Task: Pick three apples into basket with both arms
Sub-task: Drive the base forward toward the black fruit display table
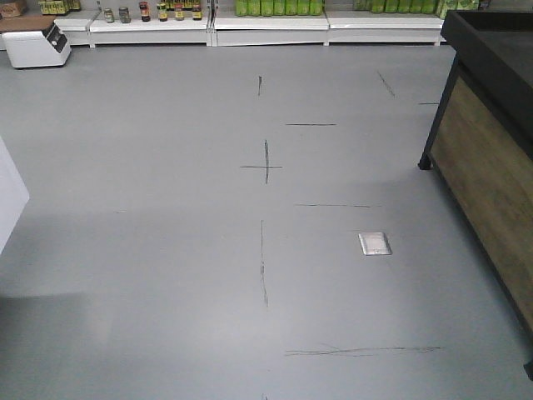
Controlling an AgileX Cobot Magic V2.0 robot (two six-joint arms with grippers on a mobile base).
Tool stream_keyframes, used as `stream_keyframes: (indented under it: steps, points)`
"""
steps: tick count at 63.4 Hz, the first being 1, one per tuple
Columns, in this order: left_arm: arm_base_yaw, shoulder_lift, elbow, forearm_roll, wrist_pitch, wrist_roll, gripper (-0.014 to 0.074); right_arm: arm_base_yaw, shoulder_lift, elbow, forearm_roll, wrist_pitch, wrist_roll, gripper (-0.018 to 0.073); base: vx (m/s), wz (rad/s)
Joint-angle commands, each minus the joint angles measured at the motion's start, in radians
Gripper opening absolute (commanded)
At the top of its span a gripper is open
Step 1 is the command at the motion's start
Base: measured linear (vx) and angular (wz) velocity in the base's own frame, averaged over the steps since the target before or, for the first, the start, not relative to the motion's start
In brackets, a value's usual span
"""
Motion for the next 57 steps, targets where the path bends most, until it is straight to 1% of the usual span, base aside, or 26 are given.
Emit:
stream_keyframes:
  steps: [1, 57]
  points:
    - [-0.005, -0.015, 0.018, -0.008, -0.07, -0.005, -0.0006, -0.005, -0.011, 0.015, -0.005, -0.074, -0.006, -0.0009, 0.0, 0.0]
    - [-0.005, -0.015, 0.018, -0.008, -0.07, -0.005, -0.0006, -0.005, -0.011, 0.015, -0.005, -0.074, -0.006, -0.0009, 0.0, 0.0]
